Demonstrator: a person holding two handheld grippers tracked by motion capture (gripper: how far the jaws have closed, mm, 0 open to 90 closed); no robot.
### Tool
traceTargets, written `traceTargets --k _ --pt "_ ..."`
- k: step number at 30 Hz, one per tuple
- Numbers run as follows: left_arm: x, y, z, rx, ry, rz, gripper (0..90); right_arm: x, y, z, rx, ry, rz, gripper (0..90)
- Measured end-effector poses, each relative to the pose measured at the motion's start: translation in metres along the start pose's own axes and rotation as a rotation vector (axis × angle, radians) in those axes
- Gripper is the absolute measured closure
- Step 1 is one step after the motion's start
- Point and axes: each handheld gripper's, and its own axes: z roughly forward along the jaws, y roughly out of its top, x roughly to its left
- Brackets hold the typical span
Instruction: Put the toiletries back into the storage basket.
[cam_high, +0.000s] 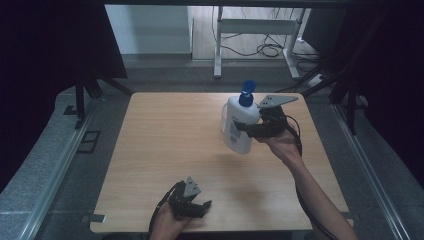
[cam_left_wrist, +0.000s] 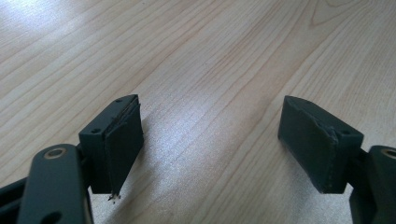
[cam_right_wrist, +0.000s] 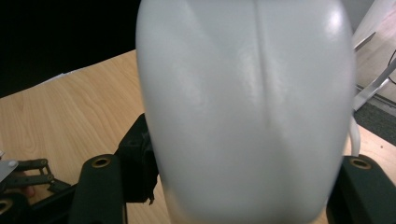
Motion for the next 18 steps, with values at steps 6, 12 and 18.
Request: traceTargets --k 6,12,18 --pt "0.000 0.000 0.000 -0.001 0.000 -0.004 21.4 -0.008 0.011 0.003 -0.006 -0.002 -0.008 37.5" --pt "0.000 0.000 0.000 -0.001 0.000 -0.004 21.4 -0.016 0.024 0.006 -0.019 -0.009 -0.018 37.5" --pt "0.000 0.000 0.000 0.000 0.000 -0.003 21.2 -0.022 0.032 0.011 -0.023 -0.017 -0.027 37.6"
